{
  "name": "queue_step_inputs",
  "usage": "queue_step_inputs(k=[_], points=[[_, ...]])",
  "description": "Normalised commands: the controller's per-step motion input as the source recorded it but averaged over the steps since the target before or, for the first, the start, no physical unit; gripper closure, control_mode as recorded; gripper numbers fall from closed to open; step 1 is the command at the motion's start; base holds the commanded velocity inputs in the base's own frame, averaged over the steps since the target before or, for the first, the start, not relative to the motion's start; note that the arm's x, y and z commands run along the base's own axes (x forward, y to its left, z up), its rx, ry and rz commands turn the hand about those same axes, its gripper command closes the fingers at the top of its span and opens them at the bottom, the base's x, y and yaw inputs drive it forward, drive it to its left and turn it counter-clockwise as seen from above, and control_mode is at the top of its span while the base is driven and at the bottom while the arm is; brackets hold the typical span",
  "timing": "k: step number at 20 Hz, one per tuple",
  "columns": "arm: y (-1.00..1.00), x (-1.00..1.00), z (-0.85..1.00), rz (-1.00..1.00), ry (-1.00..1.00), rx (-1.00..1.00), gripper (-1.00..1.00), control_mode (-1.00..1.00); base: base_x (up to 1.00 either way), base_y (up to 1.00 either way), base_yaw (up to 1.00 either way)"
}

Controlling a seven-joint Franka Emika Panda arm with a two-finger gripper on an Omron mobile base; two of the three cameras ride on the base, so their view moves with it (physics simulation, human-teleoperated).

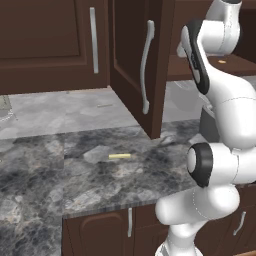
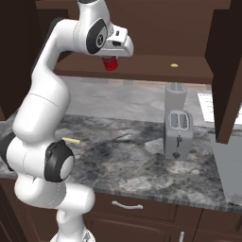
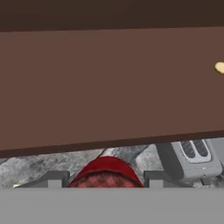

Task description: Pick the jam and jam from the counter and place them in the cabinets closest to them.

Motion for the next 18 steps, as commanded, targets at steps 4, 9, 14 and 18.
queue_step_inputs(k=[4,9,14,18], points=[[-0.04,0.02,-0.20,0.01,-0.01,0.02,1.00,-1.00,0.00,0.00,0.00],[0.00,0.35,-0.01,0.00,0.00,0.01,1.00,-1.00,0.00,0.00,0.00],[0.00,0.64,0.01,0.00,0.00,0.02,1.00,-1.00,0.00,0.00,0.00],[0.00,0.64,0.00,0.00,0.00,0.01,1.00,-1.00,0.00,0.00,0.00]])
